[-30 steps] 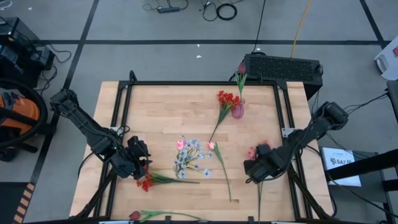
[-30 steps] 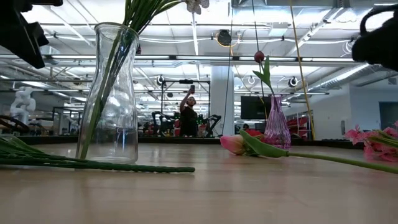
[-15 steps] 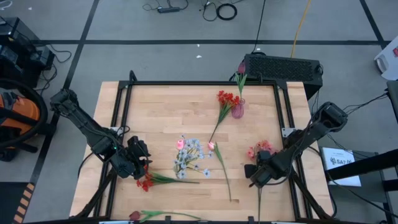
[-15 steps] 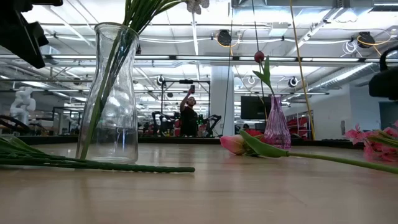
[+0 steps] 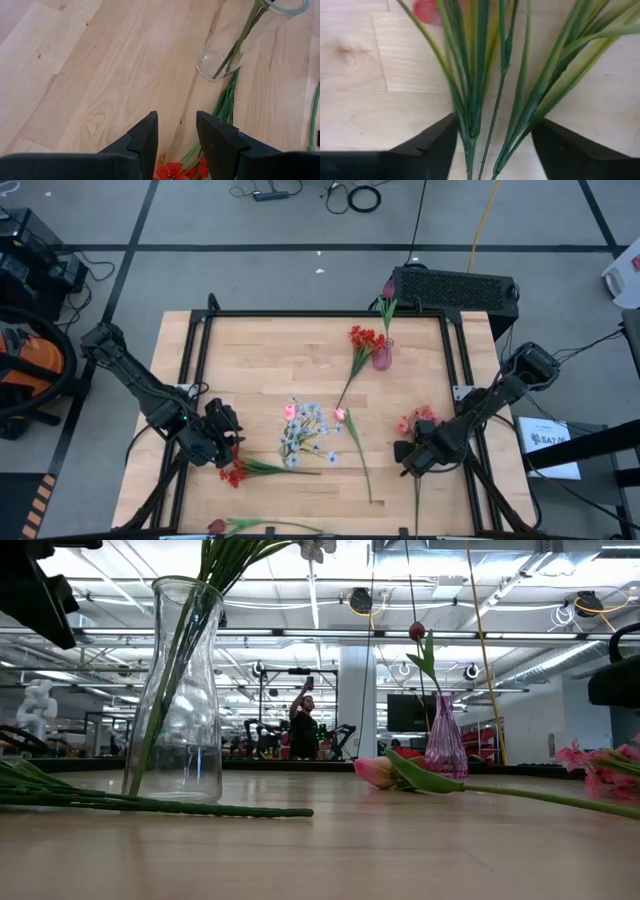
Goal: Sort flowers into vase by color
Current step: Put the pink flowers into the transparent vase
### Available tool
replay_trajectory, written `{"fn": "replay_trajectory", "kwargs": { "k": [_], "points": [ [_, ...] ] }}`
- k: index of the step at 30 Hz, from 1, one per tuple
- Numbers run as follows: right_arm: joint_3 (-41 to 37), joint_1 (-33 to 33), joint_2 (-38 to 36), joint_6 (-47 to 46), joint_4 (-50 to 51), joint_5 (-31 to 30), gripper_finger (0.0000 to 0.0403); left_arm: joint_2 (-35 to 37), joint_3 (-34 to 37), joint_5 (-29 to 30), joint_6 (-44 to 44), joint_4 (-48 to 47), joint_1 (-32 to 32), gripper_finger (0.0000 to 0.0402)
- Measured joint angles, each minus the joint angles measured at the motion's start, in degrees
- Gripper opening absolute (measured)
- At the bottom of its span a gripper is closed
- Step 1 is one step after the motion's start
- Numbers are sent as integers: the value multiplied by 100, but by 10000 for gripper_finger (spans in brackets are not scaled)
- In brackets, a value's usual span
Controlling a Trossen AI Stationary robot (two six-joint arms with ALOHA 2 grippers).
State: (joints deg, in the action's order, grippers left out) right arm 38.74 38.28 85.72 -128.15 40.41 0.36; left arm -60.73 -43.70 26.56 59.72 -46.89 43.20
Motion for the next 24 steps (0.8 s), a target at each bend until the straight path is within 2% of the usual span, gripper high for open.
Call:
{"fn": "replay_trajectory", "kwargs": {
  "k": [8, 14, 20, 24],
  "points": [
    [0, -23, 100, 176, -199, -305, 93, 0, 0, 68, 0, 4, 0, 141],
    [-7, -19, 113, 225, -383, -633, 17, 0, 0, 68, 0, 4, 0, 141],
    [-31, -20, -50, 604, -491, -762, 14, 0, 0, 70, -4, 3, 0, 141],
    [-51, -53, -363, 1303, -560, -1078, 13, 0, 0, 73, -7, 4, 0, 141]
  ]
}}
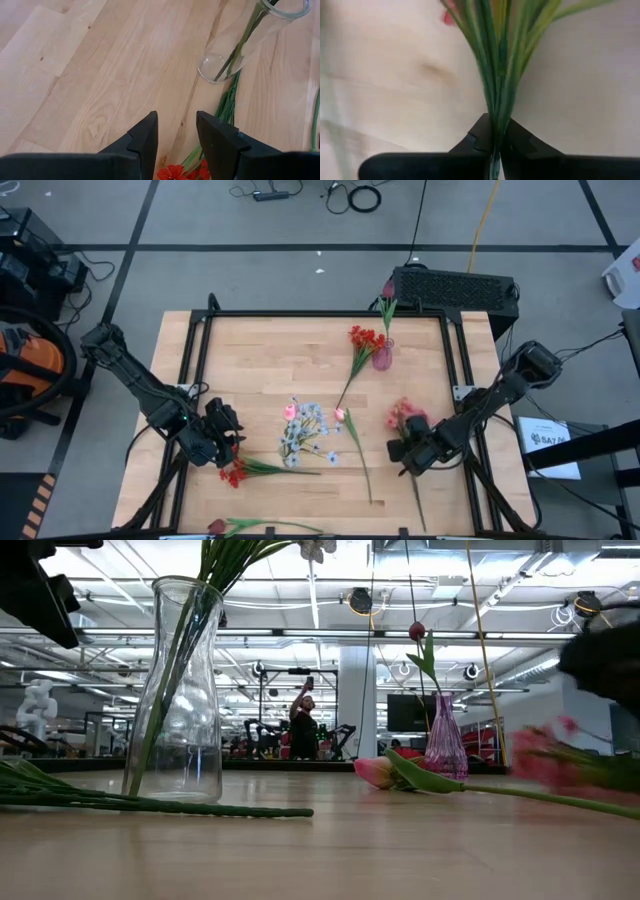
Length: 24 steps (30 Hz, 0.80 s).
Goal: Sort flowers into vase by color
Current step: Put the pink flowers into the transparent vase
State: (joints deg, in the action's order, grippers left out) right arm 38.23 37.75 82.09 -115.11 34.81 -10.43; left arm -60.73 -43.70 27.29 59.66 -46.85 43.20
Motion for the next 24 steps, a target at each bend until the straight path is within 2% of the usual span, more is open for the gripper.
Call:
{"fn": "replay_trajectory", "kwargs": {
  "k": [7, 24],
  "points": [
    [12, 5, -462, 1448, -22, 200, 12, 0, 0, 0, 0, 3, 0, 141],
    [25, 18, -530, 1554, -132, 79, 12, 0, 2, 2, -23, 345, 0, 141]
  ]
}}
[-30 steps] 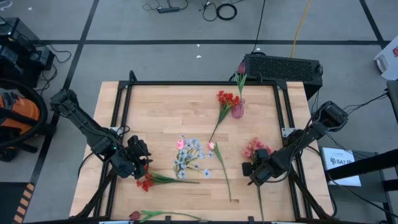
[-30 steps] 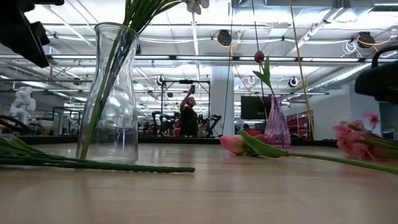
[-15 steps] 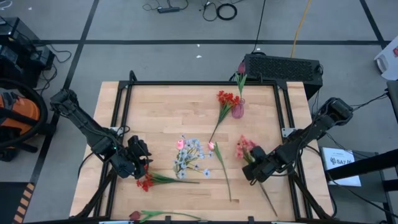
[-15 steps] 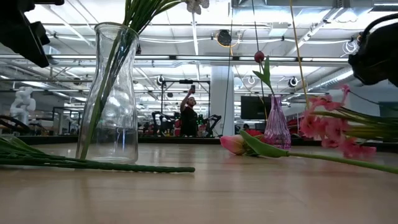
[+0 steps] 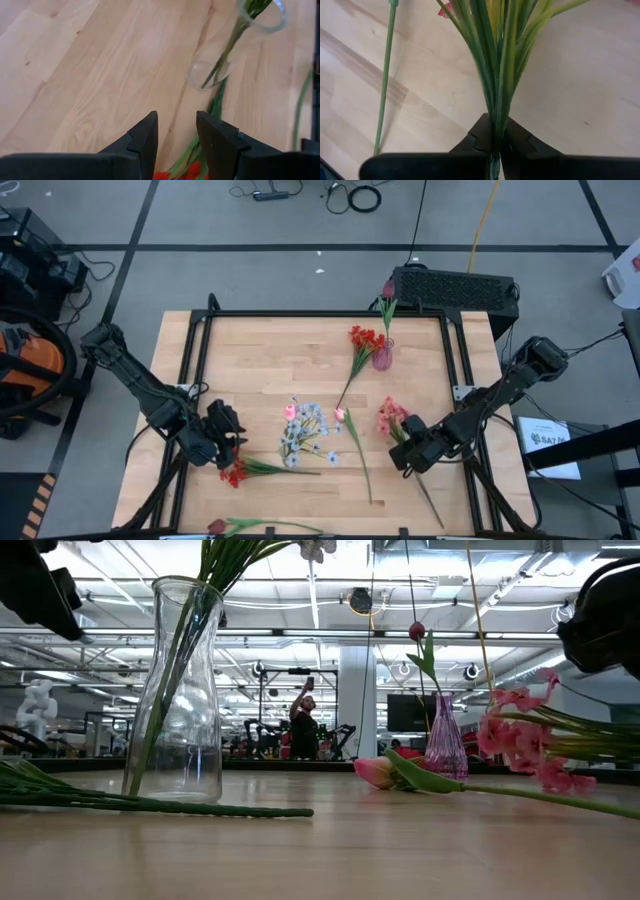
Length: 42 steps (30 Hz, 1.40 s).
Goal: Sort flowers into vase by color
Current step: Put the pink flowers into the transparent vase
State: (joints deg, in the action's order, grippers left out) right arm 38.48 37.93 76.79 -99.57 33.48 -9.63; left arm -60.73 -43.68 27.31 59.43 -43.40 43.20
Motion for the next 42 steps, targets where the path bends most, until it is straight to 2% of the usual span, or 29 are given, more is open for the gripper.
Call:
{"fn": "replay_trajectory", "kwargs": {
  "k": [4, 13, 21, 27, 35, 38, 42],
  "points": [
    [3, 3, 0, 124, -110, -88, 12, 0, 0, -1, -169, 173, 7, 141],
    [14, 4, -398, 980, -822, -1562, 9, 18, -374, -2, -547, 180, 7, 141],
    [15, 4, -1328, 2314, -1218, -2703, 8, 55, -1059, 22, -1570, 175, 7, 141],
    [15, 4, -1912, 3797, -2074, -3516, 7, 57, -1539, 476, -1844, -43, 7, 141],
    [20, 4, -2055, 5981, -3859, -3532, 6, 59, -1687, 590, -1954, -113, 7, 141],
    [20, 47, -1864, 7033, -4920, -3460, 6, 57, -1687, 595, -1969, -113, 7, 141],
    [23, 161, -1382, 8500, -6628, -3064, 6, 55, -1690, 601, -1950, -111, 7, 141]
  ]
}}
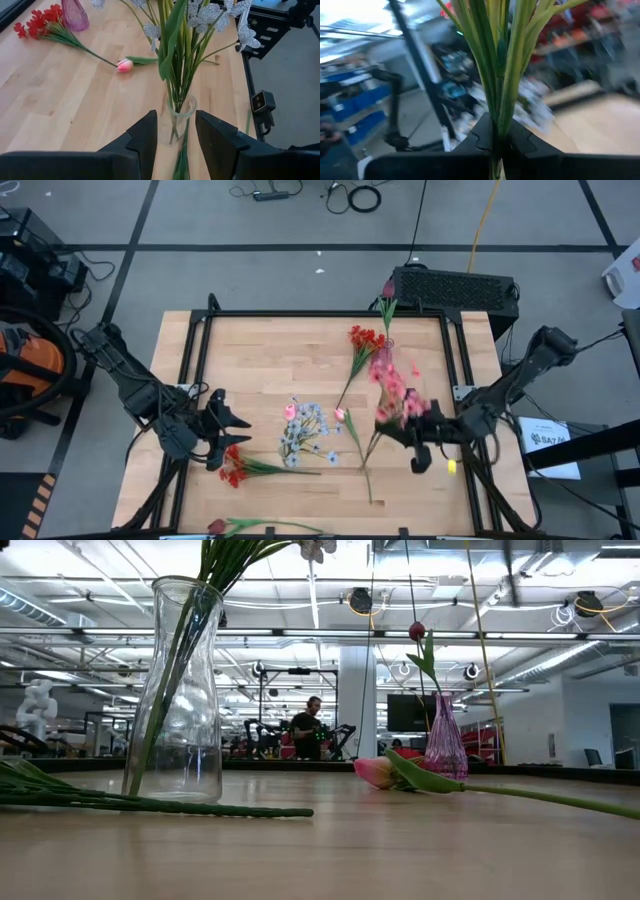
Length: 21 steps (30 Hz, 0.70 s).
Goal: Sort flowers into vase by color
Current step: Put the pink flowers into the transparent vase
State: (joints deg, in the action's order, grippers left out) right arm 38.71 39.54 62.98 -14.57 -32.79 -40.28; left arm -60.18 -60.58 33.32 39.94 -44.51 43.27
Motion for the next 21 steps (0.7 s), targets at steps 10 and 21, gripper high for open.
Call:
{"fn": "replay_trajectory", "kwargs": {
  "k": [10, 21],
  "points": [
    [102, 312, 1550, 1602, -2389, 160, 6, 0, 0, 0, 5, 1, 0, 141],
    [2035, 328, 3341, 3894, -2656, 559, 6, 0, 0, -33, -27, -64, 0, 141]
  ]
}}
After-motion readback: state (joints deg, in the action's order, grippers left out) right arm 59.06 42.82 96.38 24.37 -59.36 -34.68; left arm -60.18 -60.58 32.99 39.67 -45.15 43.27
